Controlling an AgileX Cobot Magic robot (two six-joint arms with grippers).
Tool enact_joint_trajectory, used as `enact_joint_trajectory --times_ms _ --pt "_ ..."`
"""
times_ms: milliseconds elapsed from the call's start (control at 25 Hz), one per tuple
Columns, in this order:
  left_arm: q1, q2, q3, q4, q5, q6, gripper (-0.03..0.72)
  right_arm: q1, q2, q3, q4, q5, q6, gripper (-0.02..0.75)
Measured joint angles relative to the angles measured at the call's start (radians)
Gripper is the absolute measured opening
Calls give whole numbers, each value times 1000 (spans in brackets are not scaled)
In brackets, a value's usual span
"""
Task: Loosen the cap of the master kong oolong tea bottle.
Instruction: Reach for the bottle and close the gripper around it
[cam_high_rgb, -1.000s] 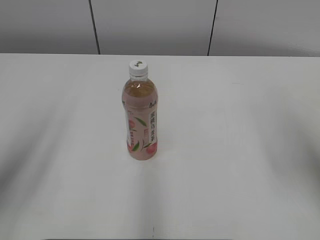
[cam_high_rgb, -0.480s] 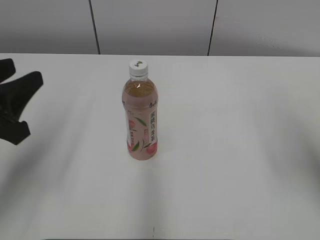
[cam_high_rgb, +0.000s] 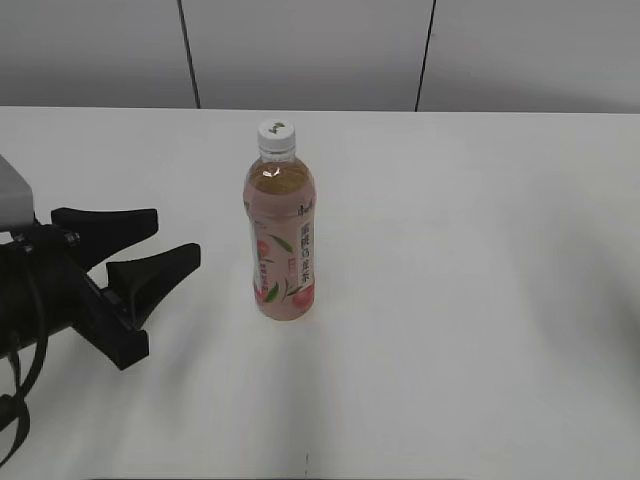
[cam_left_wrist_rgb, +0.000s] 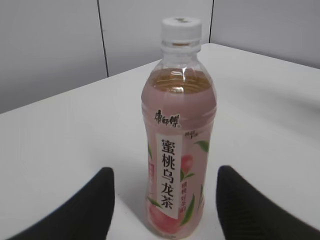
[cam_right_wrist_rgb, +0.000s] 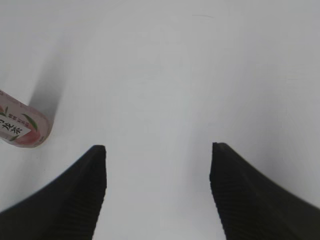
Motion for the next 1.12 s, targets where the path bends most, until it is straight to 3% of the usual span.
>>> enact_joint_trajectory --times_ms 320,760,1120 --pt "0 138 -15 9 -59 -3 403 0 0 0 3 -28 0 494" --pt "0 152 -50 19 -73 -2 403 0 0 0 4 -89 0 494" --pt "0 153 -50 127 -93 75 403 0 0 0 4 -90 0 494"
